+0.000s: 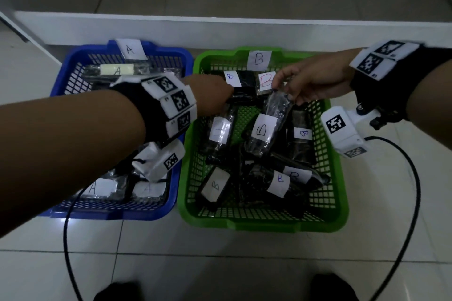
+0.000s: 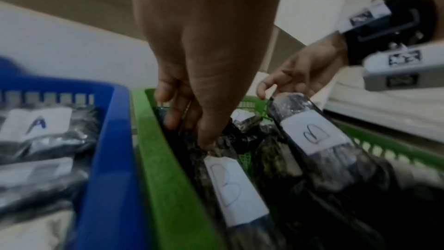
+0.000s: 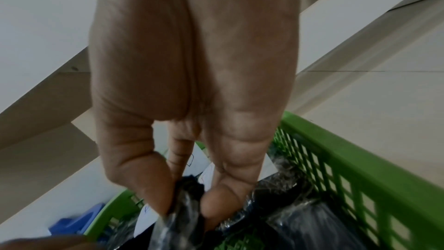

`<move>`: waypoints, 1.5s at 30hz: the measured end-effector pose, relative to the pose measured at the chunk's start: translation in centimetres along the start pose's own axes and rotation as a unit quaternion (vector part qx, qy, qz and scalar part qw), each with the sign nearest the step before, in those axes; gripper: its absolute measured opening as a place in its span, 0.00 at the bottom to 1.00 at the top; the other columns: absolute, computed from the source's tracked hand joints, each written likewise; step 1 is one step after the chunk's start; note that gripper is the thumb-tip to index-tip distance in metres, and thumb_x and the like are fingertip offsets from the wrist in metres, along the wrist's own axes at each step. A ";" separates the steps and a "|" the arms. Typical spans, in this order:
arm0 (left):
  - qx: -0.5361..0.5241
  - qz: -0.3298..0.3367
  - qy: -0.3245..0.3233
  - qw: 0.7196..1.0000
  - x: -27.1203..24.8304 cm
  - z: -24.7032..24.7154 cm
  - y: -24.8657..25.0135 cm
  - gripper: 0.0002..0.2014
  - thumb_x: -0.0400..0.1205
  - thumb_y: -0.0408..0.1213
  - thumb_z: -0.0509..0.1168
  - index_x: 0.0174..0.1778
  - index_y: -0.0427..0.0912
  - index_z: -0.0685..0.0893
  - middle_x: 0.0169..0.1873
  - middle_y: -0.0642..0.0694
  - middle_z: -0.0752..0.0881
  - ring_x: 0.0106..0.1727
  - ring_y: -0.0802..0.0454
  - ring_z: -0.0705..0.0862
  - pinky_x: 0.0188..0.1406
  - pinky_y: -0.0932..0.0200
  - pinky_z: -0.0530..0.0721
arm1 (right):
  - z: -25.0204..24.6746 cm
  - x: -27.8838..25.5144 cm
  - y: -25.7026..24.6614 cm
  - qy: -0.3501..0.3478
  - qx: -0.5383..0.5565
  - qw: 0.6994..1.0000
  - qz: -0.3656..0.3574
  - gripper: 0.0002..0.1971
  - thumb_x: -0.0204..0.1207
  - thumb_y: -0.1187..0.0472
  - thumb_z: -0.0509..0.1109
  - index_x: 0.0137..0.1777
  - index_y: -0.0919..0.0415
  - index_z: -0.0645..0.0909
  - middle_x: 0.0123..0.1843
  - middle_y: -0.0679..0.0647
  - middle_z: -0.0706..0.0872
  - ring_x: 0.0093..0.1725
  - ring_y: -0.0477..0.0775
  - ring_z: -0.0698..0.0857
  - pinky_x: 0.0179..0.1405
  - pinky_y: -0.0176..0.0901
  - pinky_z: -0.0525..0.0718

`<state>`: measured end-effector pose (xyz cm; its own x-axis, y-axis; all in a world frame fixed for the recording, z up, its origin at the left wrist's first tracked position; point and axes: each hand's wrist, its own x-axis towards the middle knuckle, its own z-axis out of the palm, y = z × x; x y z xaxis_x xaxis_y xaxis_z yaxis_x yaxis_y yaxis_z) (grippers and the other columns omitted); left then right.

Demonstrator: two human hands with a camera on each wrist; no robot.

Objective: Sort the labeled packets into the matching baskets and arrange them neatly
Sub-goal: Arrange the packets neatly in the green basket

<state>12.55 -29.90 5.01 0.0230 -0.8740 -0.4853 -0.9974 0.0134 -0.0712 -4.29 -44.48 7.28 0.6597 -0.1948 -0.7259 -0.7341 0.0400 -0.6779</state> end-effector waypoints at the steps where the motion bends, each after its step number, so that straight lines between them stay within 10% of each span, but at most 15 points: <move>1: 0.045 -0.002 0.005 0.999 -0.1 0.1 0.1 0.11 0.84 0.37 0.58 0.56 0.34 0.80 0.50 0.39 0.84 0.50 0.41 0.85 0.36 0.55 0.76 | 0.2 0.1 0.1 0.004 -0.008 1.000 0.005 0.21 0.74 0.82 0.54 0.57 0.59 0.76 0.42 0.58 0.78 0.32 0.47 0.77 0.27 0.36 0.77; 7: 0.119 0.049 0.006 0.992 -0.6 0.6 0.7 0.19 0.81 0.35 0.63 0.69 0.40 0.74 0.59 0.40 0.79 0.55 0.40 0.83 0.40 0.51 0.81 | 0.9 0.9 0.4 0.010 -0.039 0.999 0.029 0.20 0.77 0.76 0.57 0.62 0.59 0.79 0.59 0.62 0.79 0.42 0.52 0.80 0.33 0.42 0.78; 11: 0.098 0.049 -0.084 0.990 -0.7 2.2 0.9 0.35 0.78 0.39 0.70 0.78 0.47 0.60 0.67 0.37 0.70 0.59 0.38 0.80 0.44 0.48 0.82 | 0.9 1.6 0.8 0.055 -0.037 0.998 0.018 0.12 0.78 0.73 0.61 0.50 0.59 0.82 0.50 0.59 0.82 0.42 0.54 0.82 0.34 0.44 0.82; 25: 0.130 0.044 -0.120 0.983 -0.6 1.9 1.7 0.43 0.73 0.49 0.73 0.79 0.49 0.56 0.72 0.34 0.65 0.66 0.35 0.75 0.61 0.44 0.79 | -0.4 1.8 1.2 0.249 -0.045 0.967 -0.013 0.10 0.73 0.72 0.62 0.38 0.64 0.83 0.39 0.56 0.84 0.36 0.54 0.79 0.31 0.39 0.75; 29: -0.042 0.028 -0.082 0.995 -0.1 0.8 3.0 0.25 0.80 0.44 0.65 0.72 0.43 0.69 0.67 0.37 0.68 0.64 0.38 0.75 0.58 0.49 0.78 | -1.5 1.4 0.5 0.337 -0.304 0.890 -0.044 0.12 0.72 0.73 0.66 0.53 0.74 0.84 0.52 0.69 0.84 0.52 0.65 0.82 0.53 0.49 0.79; 33: -0.240 0.019 -0.067 0.968 0.8 0.9 5.0 0.24 0.85 0.47 0.58 0.73 0.36 0.70 0.66 0.39 0.78 0.63 0.42 0.78 0.58 0.57 0.76 | -2.1 1.3 0.4 0.398 -0.394 0.825 -0.073 0.12 0.68 0.81 0.63 0.50 0.80 0.83 0.50 0.76 0.84 0.52 0.71 0.83 0.53 0.55 0.80; 39: -0.295 -0.002 -0.040 0.955 1.6 3.0 6.4 0.34 0.79 0.45 0.70 0.76 0.35 0.64 0.70 0.38 0.75 0.68 0.42 0.76 0.63 0.54 0.76 | -0.8 1.3 0.6 0.459 -0.175 0.865 -0.104 0.09 0.71 0.68 0.62 0.41 0.73 0.81 0.39 0.61 0.83 0.42 0.60 0.81 0.43 0.45 0.76; 45: -0.314 -0.008 -0.046 0.948 1.2 2.6 5.0 0.27 0.79 0.48 0.68 0.71 0.42 0.70 0.64 0.39 0.76 0.61 0.42 0.78 0.55 0.57 0.76 | 1.3 1.6 -0.1 0.440 -0.187 0.865 -0.153 0.09 0.73 0.64 0.62 0.42 0.65 0.84 0.41 0.56 0.84 0.44 0.52 0.80 0.43 0.39 0.73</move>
<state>7.76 -29.60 1.83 0.0145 -0.8250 -0.5649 -0.8399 -0.3166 0.4408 -2.97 -43.56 6.03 0.5753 -0.8171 -0.0375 -0.6562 -0.4337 -0.6175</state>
